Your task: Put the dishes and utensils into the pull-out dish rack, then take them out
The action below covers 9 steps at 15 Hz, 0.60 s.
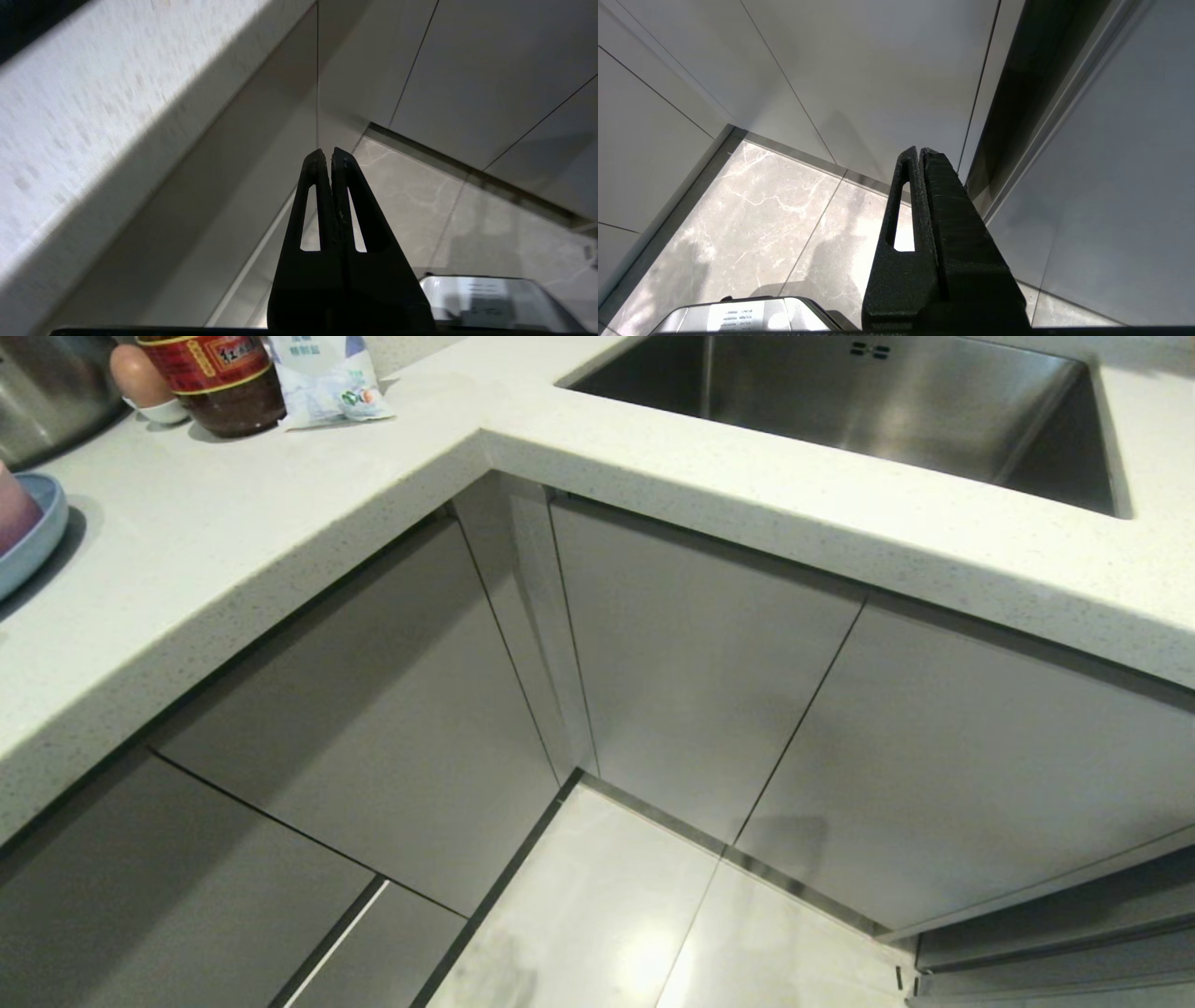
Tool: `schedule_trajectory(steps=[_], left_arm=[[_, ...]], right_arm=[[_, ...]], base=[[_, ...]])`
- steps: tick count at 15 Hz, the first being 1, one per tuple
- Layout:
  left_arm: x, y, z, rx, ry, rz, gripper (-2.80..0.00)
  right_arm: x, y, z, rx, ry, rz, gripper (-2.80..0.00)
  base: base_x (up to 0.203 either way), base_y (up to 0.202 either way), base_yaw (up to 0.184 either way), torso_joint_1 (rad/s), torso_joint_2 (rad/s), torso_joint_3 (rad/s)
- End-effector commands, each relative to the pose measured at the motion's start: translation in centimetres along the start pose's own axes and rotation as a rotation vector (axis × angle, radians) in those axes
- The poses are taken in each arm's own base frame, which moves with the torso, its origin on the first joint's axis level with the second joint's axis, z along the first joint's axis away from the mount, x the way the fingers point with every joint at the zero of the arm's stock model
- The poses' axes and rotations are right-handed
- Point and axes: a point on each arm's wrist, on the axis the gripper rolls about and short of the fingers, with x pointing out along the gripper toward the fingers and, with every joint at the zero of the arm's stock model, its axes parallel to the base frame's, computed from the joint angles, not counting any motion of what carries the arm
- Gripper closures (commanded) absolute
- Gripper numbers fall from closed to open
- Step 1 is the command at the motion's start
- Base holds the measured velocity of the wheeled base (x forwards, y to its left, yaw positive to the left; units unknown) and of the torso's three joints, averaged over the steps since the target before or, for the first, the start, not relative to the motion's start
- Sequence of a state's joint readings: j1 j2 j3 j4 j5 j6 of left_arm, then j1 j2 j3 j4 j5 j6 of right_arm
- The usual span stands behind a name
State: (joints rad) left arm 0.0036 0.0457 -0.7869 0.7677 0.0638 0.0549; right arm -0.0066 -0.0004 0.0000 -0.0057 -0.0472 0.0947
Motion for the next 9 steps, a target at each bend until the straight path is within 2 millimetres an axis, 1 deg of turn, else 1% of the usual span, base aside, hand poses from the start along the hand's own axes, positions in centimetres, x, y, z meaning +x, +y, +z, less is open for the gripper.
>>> schedule_trajectory(steps=[1, 3, 5, 6, 8, 9], left_arm=[[0.6, -0.2, -2.0, -0.013, 0.037, 0.003, 0.00], [1.6, -0.3, -2.9, -0.024, 0.080, 0.000, 0.00], [2.6, -0.4, -3.6, -0.025, 0.086, -0.003, 0.00], [3.4, -0.5, -4.0, -0.026, 0.079, -0.002, 0.00], [5.7, -0.7, -5.2, -0.032, 0.008, 0.003, 0.00], [6.9, -0.8, -6.1, -0.030, -0.024, 0.005, 0.00]], right_arm=[[0.0, 0.0, 0.0, 0.001, -0.004, -0.001, 0.00], [0.0, 0.0, 0.0, 0.000, -0.004, -0.001, 0.00], [0.0, 0.0, 0.0, 0.001, -0.004, 0.000, 0.00], [0.0, 0.0, 0.0, 0.001, -0.003, 0.000, 0.00], [0.0, 0.0, 0.0, 0.001, -0.005, 0.001, 0.00], [0.0, 0.0, 0.0, 0.001, -0.004, 0.000, 0.00]], base=[[0.000, 0.000, 0.000, 0.000, 0.00, 0.000], [0.000, 0.000, 0.000, 0.000, 0.00, 0.000], [0.000, 0.000, 0.000, 0.000, 0.00, 0.000], [0.000, 0.000, 0.000, 0.000, 0.00, 0.000], [0.000, 0.000, 0.000, 0.000, 0.00, 0.000], [0.000, 0.000, 0.000, 0.000, 0.00, 0.000]])
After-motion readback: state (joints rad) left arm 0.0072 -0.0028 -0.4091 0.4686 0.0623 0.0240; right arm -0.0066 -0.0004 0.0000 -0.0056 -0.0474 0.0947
